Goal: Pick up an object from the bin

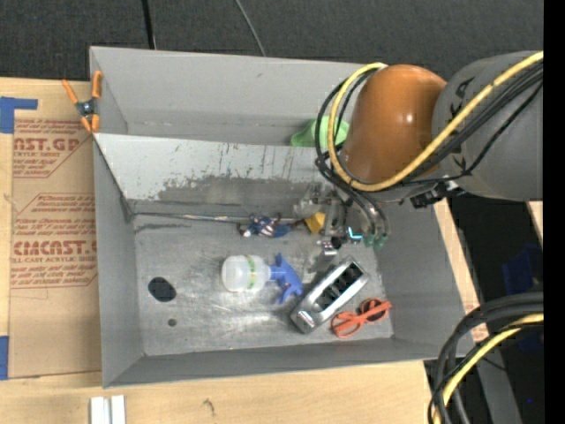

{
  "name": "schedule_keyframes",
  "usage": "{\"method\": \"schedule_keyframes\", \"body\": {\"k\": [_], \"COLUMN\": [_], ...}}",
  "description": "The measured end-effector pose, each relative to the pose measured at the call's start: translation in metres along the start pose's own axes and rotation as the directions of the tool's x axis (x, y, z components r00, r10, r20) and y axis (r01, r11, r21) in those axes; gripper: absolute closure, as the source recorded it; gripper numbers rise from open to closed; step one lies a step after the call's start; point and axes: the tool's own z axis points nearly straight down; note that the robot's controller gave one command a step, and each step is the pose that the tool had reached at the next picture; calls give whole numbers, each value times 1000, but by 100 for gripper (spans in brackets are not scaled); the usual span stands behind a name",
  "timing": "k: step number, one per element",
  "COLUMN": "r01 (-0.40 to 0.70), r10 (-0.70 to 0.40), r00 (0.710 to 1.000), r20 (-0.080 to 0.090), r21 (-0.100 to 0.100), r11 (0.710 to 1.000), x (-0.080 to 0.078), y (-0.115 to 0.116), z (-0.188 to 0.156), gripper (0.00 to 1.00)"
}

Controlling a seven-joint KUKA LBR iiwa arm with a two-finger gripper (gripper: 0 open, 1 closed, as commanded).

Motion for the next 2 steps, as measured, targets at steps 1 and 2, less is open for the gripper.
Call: {"method": "schedule_keyframes", "body": {"k": [1, 2], "r01": [0, -5], "r10": [0, 5], "r00": [1000, 1000], "r20": [8, 13], "r21": [0, 1], "r11": [1000, 1000], "x": [-2, -8], "y": [0, 20], "z": [-5, 15], "gripper": [0, 0]}}
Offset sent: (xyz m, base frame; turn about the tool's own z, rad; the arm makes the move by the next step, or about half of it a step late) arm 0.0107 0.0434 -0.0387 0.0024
